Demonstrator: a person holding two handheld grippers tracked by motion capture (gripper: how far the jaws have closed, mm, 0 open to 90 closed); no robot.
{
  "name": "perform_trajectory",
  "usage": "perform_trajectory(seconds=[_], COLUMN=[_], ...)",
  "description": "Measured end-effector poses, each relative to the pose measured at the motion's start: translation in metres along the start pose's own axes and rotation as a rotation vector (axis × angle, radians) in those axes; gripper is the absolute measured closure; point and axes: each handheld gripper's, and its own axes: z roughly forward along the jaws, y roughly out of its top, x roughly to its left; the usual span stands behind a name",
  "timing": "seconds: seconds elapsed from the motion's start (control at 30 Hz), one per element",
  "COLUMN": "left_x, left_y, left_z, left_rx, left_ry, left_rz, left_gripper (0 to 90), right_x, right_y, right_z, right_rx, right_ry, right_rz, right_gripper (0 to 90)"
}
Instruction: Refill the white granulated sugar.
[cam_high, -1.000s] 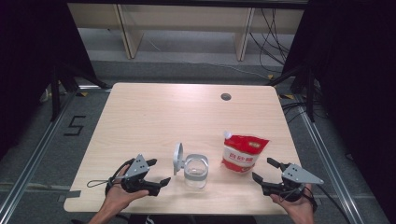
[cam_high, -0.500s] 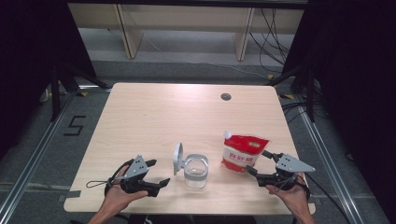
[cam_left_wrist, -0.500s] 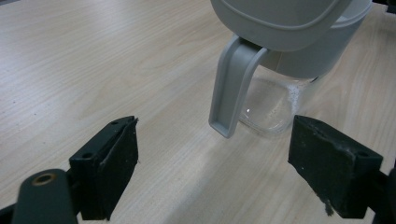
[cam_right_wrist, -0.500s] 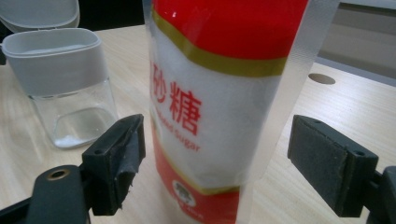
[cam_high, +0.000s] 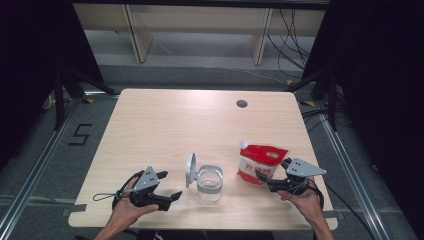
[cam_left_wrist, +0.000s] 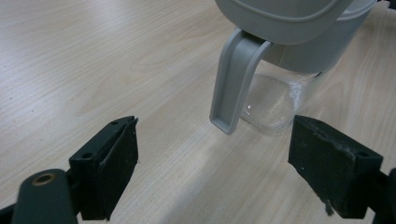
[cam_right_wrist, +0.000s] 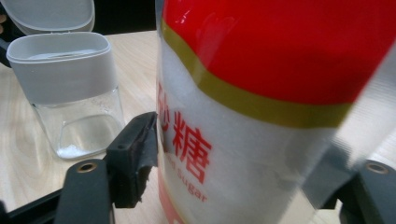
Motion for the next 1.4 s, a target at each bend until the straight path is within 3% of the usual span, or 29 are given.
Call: perform_trajectory(seconds=[0.03, 0.17, 0.2, 0.3, 0.33, 0.43, 0.47, 0.57, 0.6, 0.63, 0.67, 0.7, 0.73, 0.8, 0.9, 1.03, 1.07, 1.1, 1.13, 1.23, 1.3, 1.4], left_x=[-0.001, -0.001, -0.001, 0.0, -0.001, 0.0, 0.0, 0.0, 0.0, 0.0, 0.0, 0.0, -0.001, -0.001, -0.001, -0.001, -0.001, -0.001, 0.0, 0.0, 0.001, 0.0], left_y=[-0.001, -0.001, -0.001, -0.001, -0.001, -0.001, -0.001, -0.001, -0.001, -0.001, -0.002, -0.002, -0.002, -0.002, -0.002, -0.002, -0.002, -0.002, -0.002, -0.002, -0.002, -0.002], left_z=[0.001, 0.0, 0.0, 0.0, 0.0, 0.0, 0.0, 0.0, 0.0, 0.0, 0.001, 0.001, 0.002, 0.002, 0.002, 0.001, 0.001, 0.001, 0.001, 0.001, 0.001, 0.002], left_rx=[-0.001, 0.005, 0.005, 0.006, 0.007, 0.013, 0.014, 0.008, 0.006, 0.006, 0.006, 0.006, -0.003, -0.002, -0.003, 0.0, -0.002, -0.002, -0.001, 0.002, 0.003, -0.002], left_ry=[-0.002, 0.008, 0.01, 0.015, 0.017, 0.02, 0.018, 0.017, 0.017, 0.017, 0.013, 0.013, 0.014, 0.013, 0.012, 0.013, 0.013, 0.013, 0.015, 0.014, 0.009, 0.006], left_rz=[-0.03, -0.023, -0.023, -0.011, -0.012, -0.005, -0.002, -0.007, -0.004, -0.004, -0.015, -0.015, -0.029, -0.031, -0.029, -0.03, -0.027, -0.027, -0.024, -0.013, 0.001, -0.008], left_gripper=[15.5, 15.5, 15.5, 15.5, 15.5, 15.5, 15.5, 15.5, 15.5, 15.5, 15.5, 15.5, 15.5, 15.5, 15.5, 15.5, 15.5, 15.5, 15.5, 15.5, 15.5, 15.4], right_x=[0.001, 0.0, 0.003, 0.006, 0.017, 0.026, 0.034, 0.039, 0.046, 0.046, 0.052, 0.052, 0.056, 0.06, 0.061, 0.056, 0.05, 0.05, 0.044, 0.04, 0.03, 0.027], right_y=[0.0, 0.001, 0.002, 0.004, 0.007, 0.008, 0.009, 0.011, 0.012, 0.012, 0.013, 0.013, 0.013, 0.013, 0.013, 0.012, 0.009, 0.009, 0.006, 0.004, 0.0, -0.003], right_z=[-0.001, 0.001, 0.002, 0.001, 0.002, 0.005, 0.006, 0.008, 0.011, 0.011, 0.013, 0.013, 0.014, 0.015, 0.016, 0.014, 0.013, 0.013, 0.011, 0.012, 0.013, 0.015], right_rx=[0.017, 0.023, 0.02, 0.05, 0.069, 0.07, 0.081, 0.081, 0.081, 0.081, 0.084, 0.084, 0.075, 0.077, 0.073, 0.063, 0.057, 0.057, 0.054, 0.035, 0.045, 0.038], right_ry=[0.016, 0.008, -0.016, -0.038, -0.096, -0.137, -0.203, -0.231, -0.281, -0.281, -0.323, -0.323, -0.366, -0.386, -0.396, -0.35, -0.301, -0.301, -0.228, -0.206, -0.172, -0.156], right_rz=[0.02, 0.001, 0.034, 0.042, 0.092, 0.108, 0.142, 0.159, 0.17, 0.17, 0.179, 0.179, 0.174, 0.202, 0.184, 0.199, 0.173, 0.173, 0.208, 0.185, 0.107, 0.151], right_gripper=[34.1, 35.8, 36.7, 37.3, 37.9, 38.5, 38.8, 39.1, 39.2, 39.2, 39.3, 39.3, 39.3, 39.3, 39.2, 39.0, 34.4, 34.4, 30.6, 29.3, 28.4, 25.2])
